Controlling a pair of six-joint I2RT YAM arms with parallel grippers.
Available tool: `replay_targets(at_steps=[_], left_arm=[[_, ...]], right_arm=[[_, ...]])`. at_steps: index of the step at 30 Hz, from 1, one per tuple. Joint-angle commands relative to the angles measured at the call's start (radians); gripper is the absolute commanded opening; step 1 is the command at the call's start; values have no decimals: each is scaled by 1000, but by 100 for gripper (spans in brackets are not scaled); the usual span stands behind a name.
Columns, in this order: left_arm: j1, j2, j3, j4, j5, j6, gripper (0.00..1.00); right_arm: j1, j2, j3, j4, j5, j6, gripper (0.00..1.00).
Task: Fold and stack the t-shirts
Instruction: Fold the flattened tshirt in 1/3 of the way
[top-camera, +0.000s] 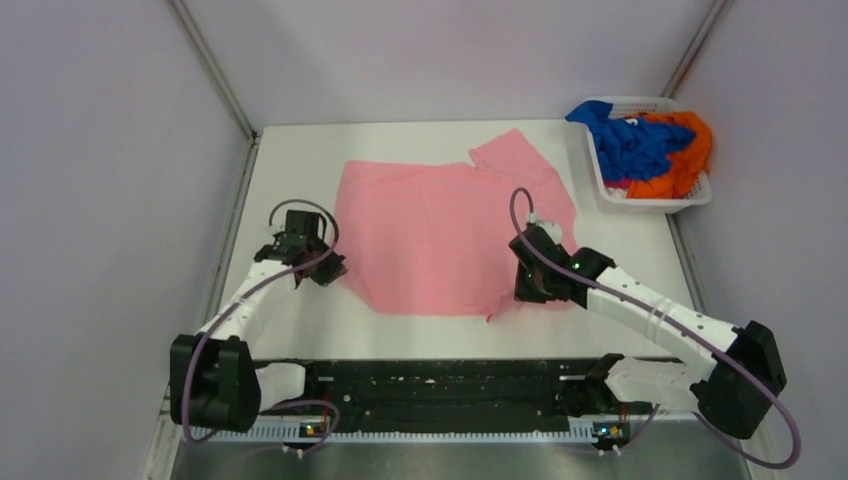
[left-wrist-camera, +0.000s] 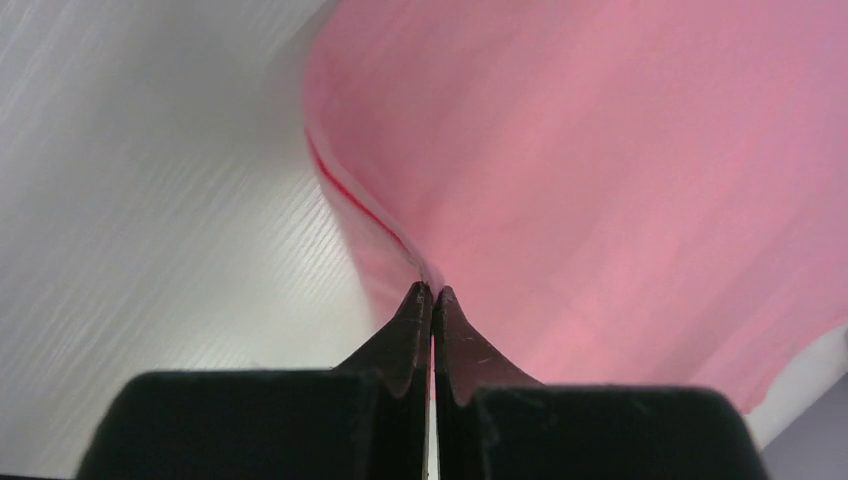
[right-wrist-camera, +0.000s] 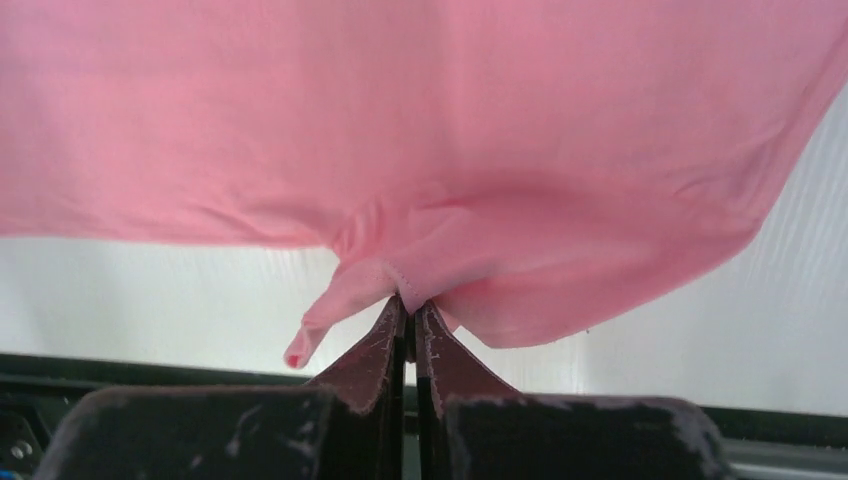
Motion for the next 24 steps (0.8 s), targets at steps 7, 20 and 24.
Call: replay_targets(at_steps=[7,20,24], left_arm=[[14,204,242,57,-49,5,0],[58,310,372,94,-68,60,0],[59,350,384,135,-45,67,0]], right_arm=[[-234,78,153,127,23,-218,0],[-404,192,255,242,-12,-392,0],[-428,243,275,290,-26,-439,0]])
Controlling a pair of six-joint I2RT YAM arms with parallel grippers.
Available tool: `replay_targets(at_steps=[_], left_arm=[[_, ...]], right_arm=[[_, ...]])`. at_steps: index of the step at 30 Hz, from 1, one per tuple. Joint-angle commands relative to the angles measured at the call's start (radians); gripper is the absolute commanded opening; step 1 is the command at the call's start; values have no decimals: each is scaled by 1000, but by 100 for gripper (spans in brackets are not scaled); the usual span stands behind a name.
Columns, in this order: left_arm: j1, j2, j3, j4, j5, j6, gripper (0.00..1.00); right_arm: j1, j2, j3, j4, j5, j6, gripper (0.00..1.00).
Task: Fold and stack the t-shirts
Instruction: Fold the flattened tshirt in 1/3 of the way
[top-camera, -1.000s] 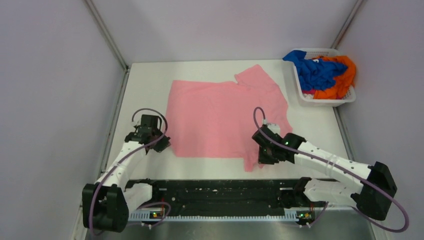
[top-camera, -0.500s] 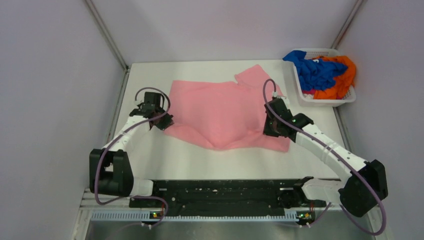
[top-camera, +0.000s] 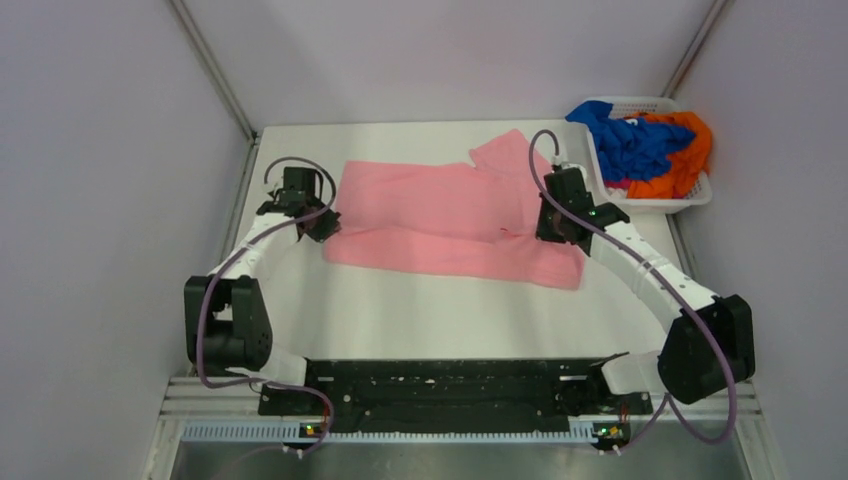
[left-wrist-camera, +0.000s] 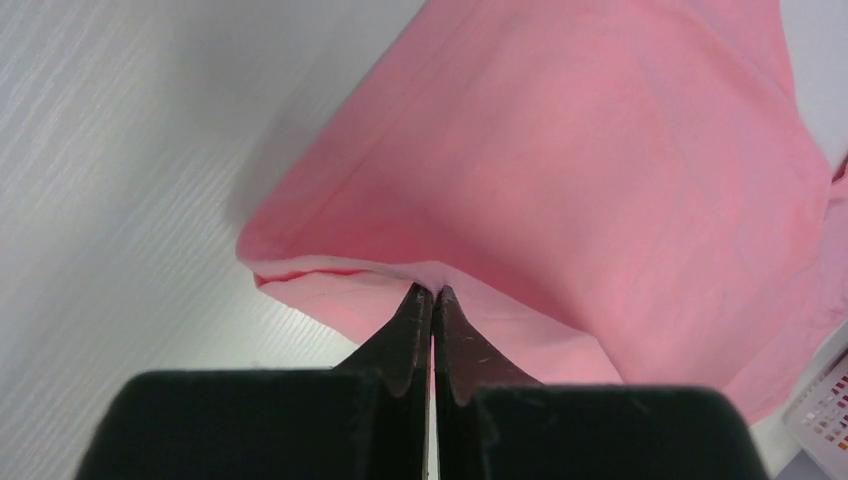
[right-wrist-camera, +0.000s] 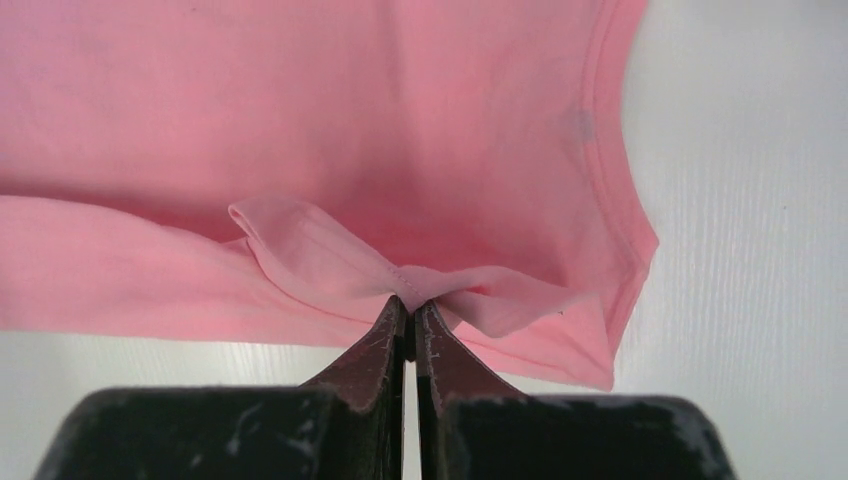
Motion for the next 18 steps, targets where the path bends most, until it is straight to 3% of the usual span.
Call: replay_targets(at_steps=[1,9,12,13,15,16,18], left_arm=[[4,40,47,78,11,26,0],[10,132,82,84,-69,-4,3],[23,187,122,77,-71,-5,24],[29,203,144,65,-68,-4,40],[39,225,187,40,-65,4,71],[40,226,207,28,-66,9,81],[41,217,232,9,-64,20,95]], right_arm=[[-34,46,57,99,-20,-79,0],[-117,176,64,234,-61,-52,0],[-149,258,96,295,-63,-40,4],[-160,299,125,312,-64,-43,6],[-179,352,182,314,-54,-41,26],[-183,370,215,297,-59,-42,36],[-184,381,248,262,-76,-52,44]])
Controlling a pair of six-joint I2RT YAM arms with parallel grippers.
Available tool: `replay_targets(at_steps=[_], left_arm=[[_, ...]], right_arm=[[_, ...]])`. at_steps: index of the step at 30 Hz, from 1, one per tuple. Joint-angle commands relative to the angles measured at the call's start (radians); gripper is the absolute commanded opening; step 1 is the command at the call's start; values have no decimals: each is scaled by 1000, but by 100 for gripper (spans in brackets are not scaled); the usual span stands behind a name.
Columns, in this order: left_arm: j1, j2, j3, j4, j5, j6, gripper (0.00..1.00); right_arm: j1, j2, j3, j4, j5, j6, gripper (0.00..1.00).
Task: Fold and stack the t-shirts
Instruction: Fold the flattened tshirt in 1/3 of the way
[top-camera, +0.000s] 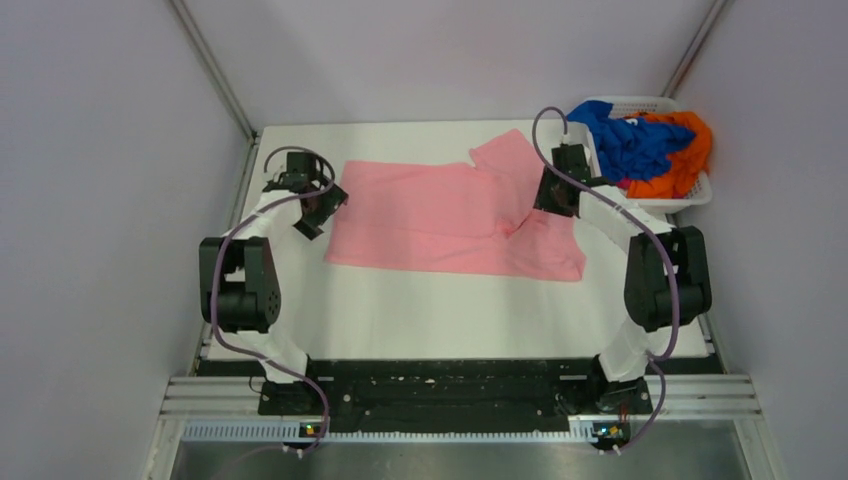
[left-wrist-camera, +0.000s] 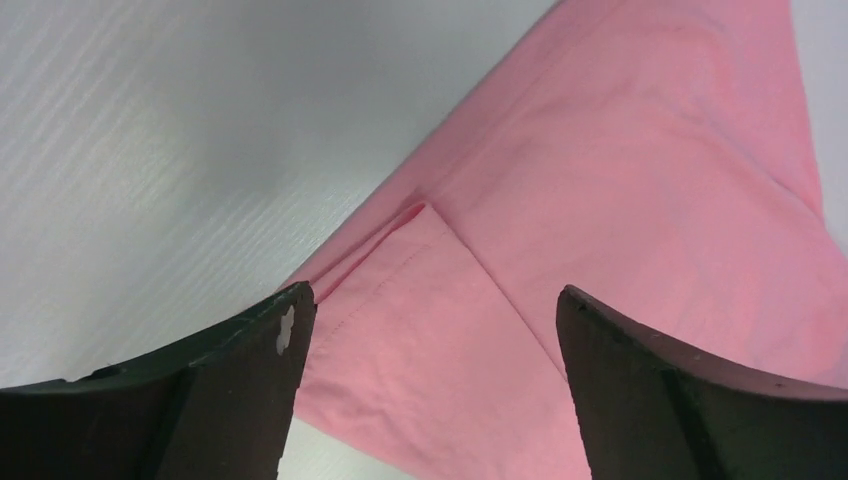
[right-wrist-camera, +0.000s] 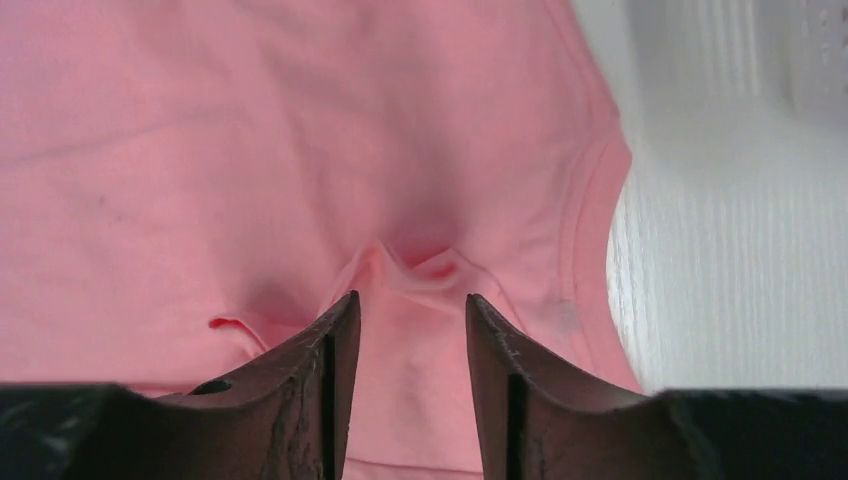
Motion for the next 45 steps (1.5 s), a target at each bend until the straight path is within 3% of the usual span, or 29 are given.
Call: replay_targets(at_steps=[1,5,8,12,18,29,32,39,45], left_arm=[[11,-30,86,-21,-12,17,98],[8,-94,41,10,76,30,99],[0,-128,-46,95,214,34,99],[-26,-106,-107,170,302,19,99],[-37,-25,-93,200,359,9,99],[-36,52,-13,154,303,35,99],[-35,69,32,114,285,56,99],[-42,84,23,173,337,54,99],[-44,128,-40,220,372,48,99]], right_arm=[[-19,9,104,30,-27,-12,48],[-12,-100,-24,67,-96,-4,86],[47,-183,-131,117,-150,-8,94],[126,-194,-191,169,-191,-12,96],[157,-51,-121,243,-256,25,96],[155,285,215,204,-204,11,96],[155,294,278,139,-222,-23,96],[156,12,52,170,-95,-29,99],[157,-105,-237,262,-115,71,99]])
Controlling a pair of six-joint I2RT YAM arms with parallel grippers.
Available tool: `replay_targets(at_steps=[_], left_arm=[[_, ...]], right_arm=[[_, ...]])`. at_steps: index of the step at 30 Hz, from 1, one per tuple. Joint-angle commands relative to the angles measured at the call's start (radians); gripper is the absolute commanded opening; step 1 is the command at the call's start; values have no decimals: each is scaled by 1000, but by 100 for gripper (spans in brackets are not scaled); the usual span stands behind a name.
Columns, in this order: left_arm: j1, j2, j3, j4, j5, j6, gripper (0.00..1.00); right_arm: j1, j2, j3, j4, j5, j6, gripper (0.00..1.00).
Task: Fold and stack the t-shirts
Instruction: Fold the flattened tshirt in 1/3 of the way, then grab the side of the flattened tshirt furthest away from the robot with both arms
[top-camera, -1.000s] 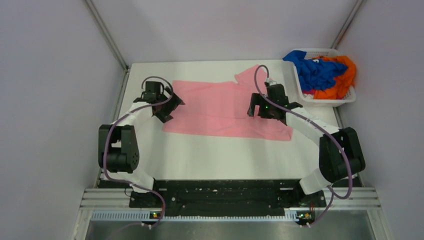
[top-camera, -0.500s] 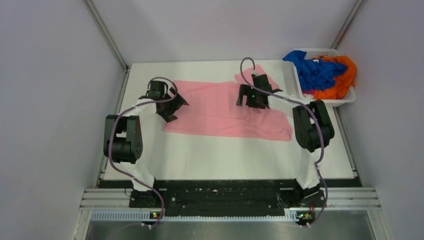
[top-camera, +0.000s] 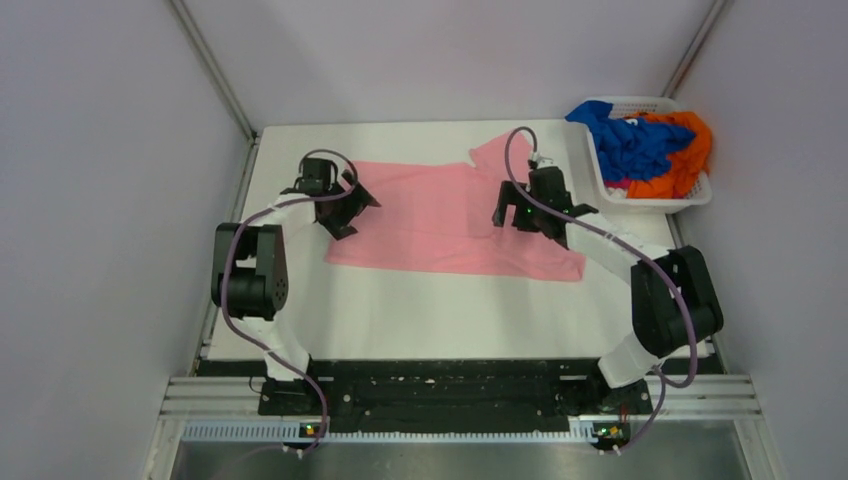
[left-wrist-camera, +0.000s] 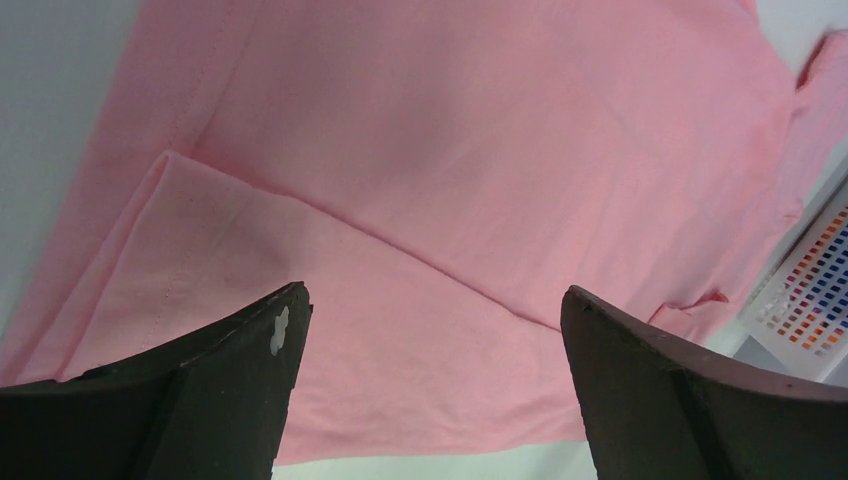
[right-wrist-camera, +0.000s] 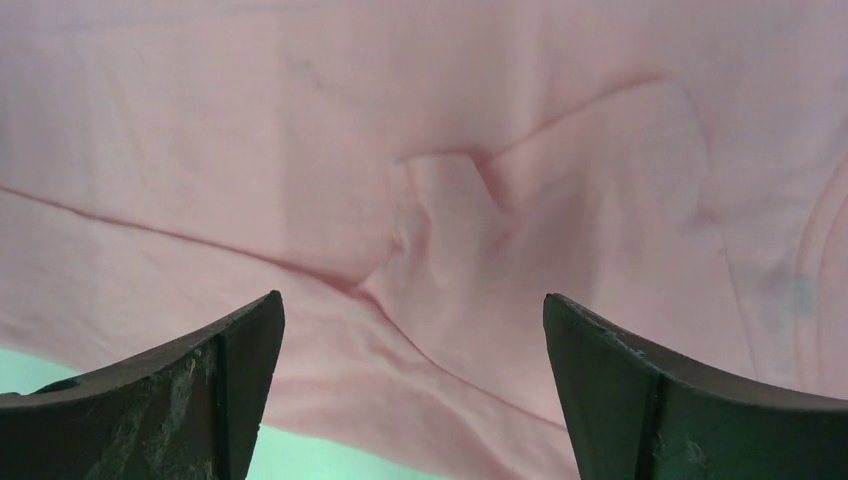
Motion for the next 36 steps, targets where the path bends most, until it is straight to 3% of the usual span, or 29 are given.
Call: replay_targets(at_steps=[1,6,11,22,27,36], left_arm=[[-2,39,-50,52,42,6,99],[-2,2,-151,51,20,11,99],[-4,-86,-313,69,8,8,99],[-101,-409,-622,-9,-62,-59,99],[-134,-517,-662,-71,-109,-98,99],[-136,-596,-633,-129,-144,-67,99]], right_arm=[[4,-32,-142,64,10,77,99],[3,-46,-247,63,6,141,99],[5,-157,-395,26,2,199,99],[12,-647,-703,-216,-7,328,99],[12,-770,-698,-278,75,314,99],[12,-725,-624,-190,96,275,99]])
